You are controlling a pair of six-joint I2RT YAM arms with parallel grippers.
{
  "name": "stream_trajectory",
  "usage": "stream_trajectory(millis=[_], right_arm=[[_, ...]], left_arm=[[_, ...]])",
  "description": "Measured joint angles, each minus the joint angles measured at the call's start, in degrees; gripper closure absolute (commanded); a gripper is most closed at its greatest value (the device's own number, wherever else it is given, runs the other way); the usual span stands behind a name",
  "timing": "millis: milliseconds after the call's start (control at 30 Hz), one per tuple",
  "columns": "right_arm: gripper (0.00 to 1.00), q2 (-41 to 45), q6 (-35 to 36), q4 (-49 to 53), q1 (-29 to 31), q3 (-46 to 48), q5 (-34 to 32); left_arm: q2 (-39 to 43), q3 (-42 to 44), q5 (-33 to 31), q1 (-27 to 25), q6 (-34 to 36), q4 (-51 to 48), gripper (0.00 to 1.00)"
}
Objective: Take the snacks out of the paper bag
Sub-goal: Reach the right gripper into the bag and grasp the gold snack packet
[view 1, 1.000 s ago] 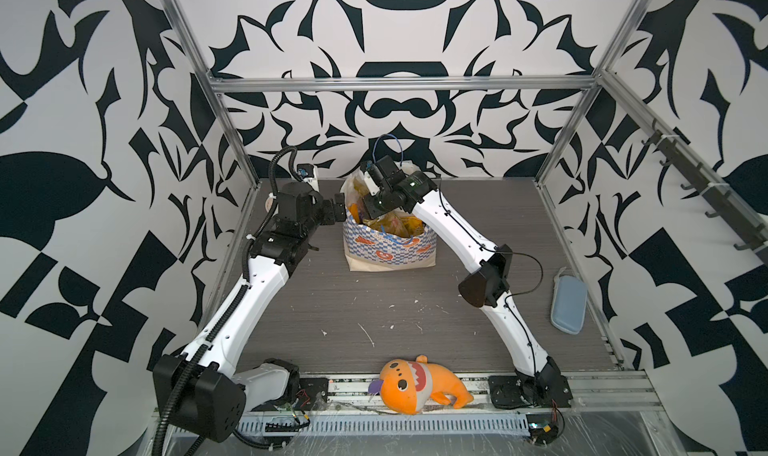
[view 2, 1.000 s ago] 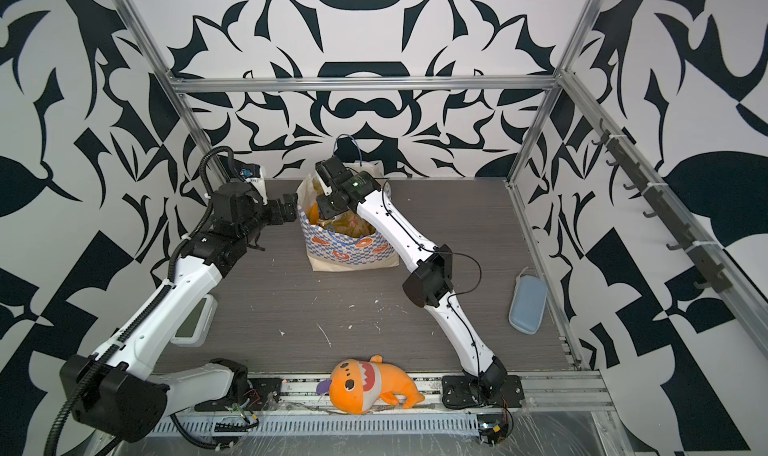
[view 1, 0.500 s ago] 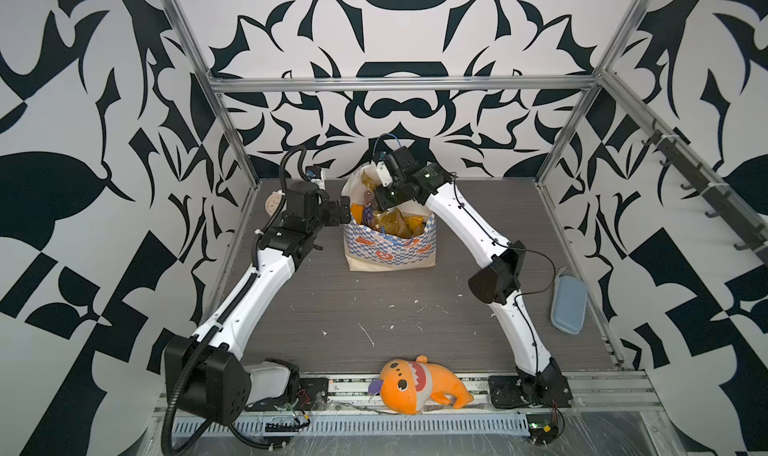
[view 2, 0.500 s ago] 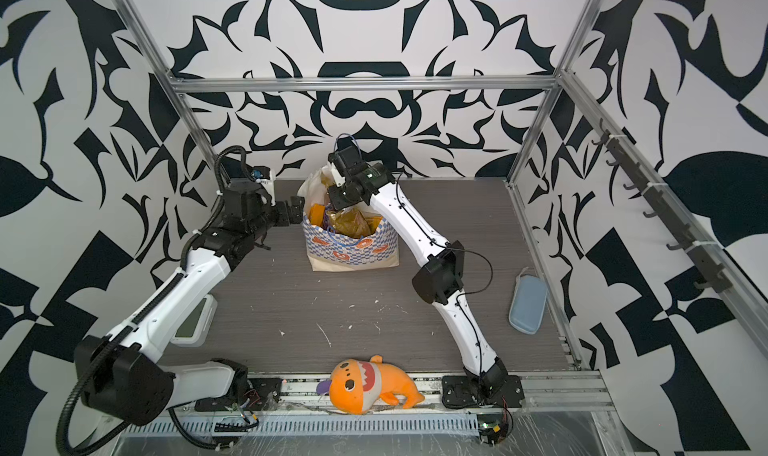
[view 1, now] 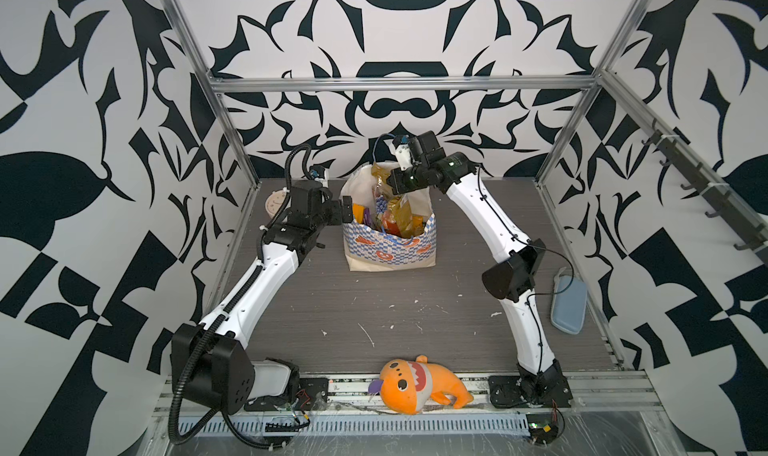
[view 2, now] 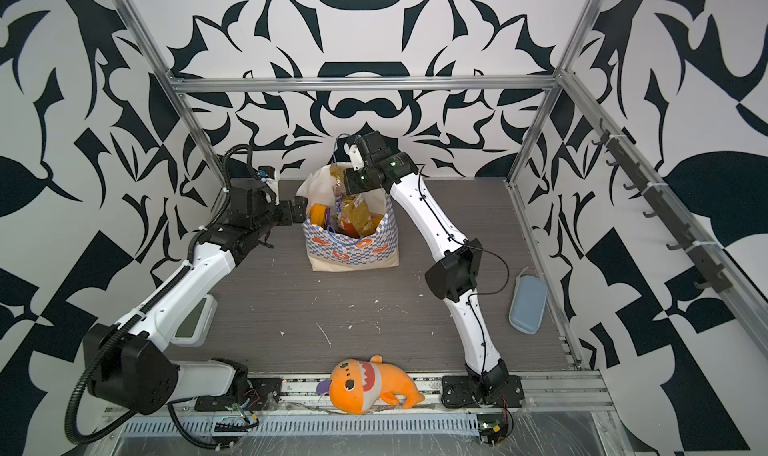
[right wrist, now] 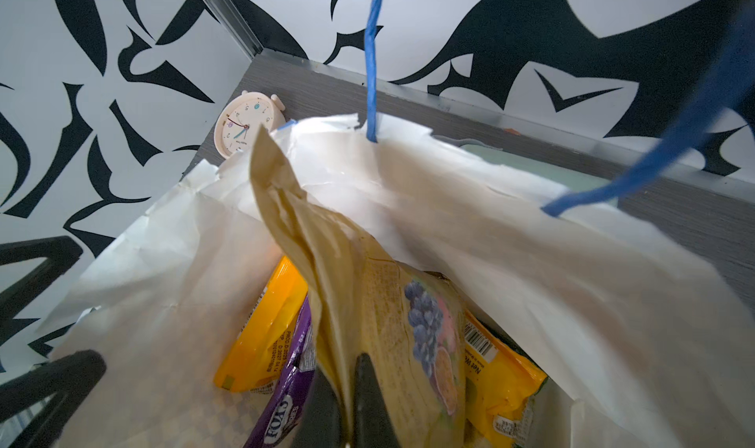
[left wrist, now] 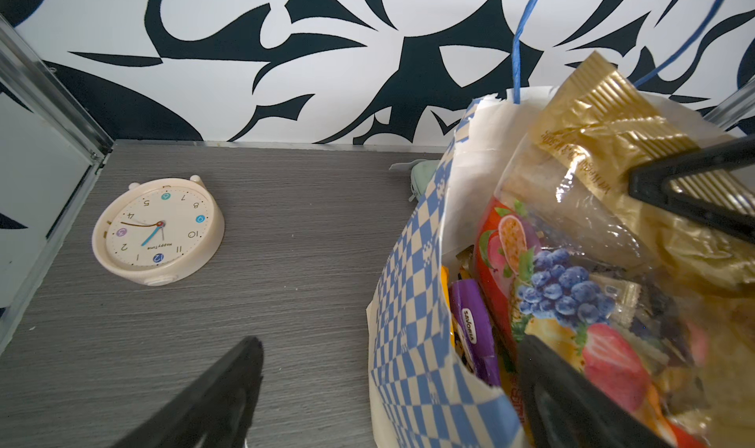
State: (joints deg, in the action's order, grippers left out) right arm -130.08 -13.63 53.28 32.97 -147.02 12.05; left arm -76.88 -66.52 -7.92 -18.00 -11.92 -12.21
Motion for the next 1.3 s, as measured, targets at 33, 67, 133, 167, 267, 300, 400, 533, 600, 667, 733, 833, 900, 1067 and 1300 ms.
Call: stream_trajectory(millis=[33, 67, 133, 167, 267, 300, 400, 533, 600, 667, 733, 833, 900, 1067, 1300], right_arm=[[1.0, 0.57, -0.13, -0.9, 0.0, 1.44, 0.2], [1.0, 1.09, -0.22, -1.51, 0.0, 2.51, 0.31], [1.0, 1.68, -0.52, -2.38, 0.0, 3.82, 1.11], [1.0, 1.99, -0.92, -2.78, -0.02, 4.39, 1.77], [1.0, 3.06, -2.23, -4.55, -0.52, 6.82, 3.91], [1.0, 3.21, -2.6, -4.9, -0.7, 7.1, 4.42], [1.0, 3.76, -3.34, -5.51, -1.25, 7.58, 5.81], [1.0, 5.03, -5.66, -6.25, -2.38, 8.0, 9.42], [1.0, 5.46, -6.82, -6.93, -3.1, 8.0, 11.26], [1.0, 5.95, -7.69, -7.5, -3.87, 8.0, 12.66], [1.0, 6.21, -8.2, -8.13, -4.61, 7.3, 13.49], [1.0, 6.34, -8.17, -8.98, -5.16, 4.07, 13.46], [1.0, 7.26, -7.85, -9.64, -5.27, 3.5, 13.03], [0.62, 8.26, -3.65, -7.06, -2.03, 3.5, 4.57], [0.0, 4.87, 2.36, 1.27, 6.4, -0.74, -5.99]], left_arm=[[0.07, 0.0, -0.07, 0.0, 0.02, 0.0, 0.0], [0.13, 0.02, -0.15, 0.0, 0.11, -0.02, 0.0], [0.48, 0.04, -0.31, 0.0, 0.26, 0.0, 0.0], [0.74, 0.13, -0.46, -0.02, 0.35, 0.02, 0.0], [1.64, 0.52, -1.07, 0.0, 0.44, 0.35, 0.0], [1.84, 0.55, -1.25, 0.0, 0.52, 0.42, 0.0], [1.97, 0.55, -1.49, 0.0, 0.61, 0.79, 0.0], [2.14, 1.14, -1.57, 0.0, 0.63, 1.29, 0.0], [2.16, 1.42, -1.73, 0.0, 0.63, 1.31, 0.0], [2.16, 1.44, -1.86, -0.02, 0.66, 1.36, 0.0], [2.6, 1.79, -2.03, 0.0, 0.68, 1.99, 0.0], [4.11, 3.23, -2.34, 0.0, 0.68, 2.6, 0.0], [4.39, 3.34, -2.38, 0.0, 0.66, 2.71, 0.0], [4.46, 3.43, -2.43, 0.0, 0.7, 3.02, 0.0], [4.55, 3.45, -3.17, 0.0, 1.18, 3.02, 0.0]])
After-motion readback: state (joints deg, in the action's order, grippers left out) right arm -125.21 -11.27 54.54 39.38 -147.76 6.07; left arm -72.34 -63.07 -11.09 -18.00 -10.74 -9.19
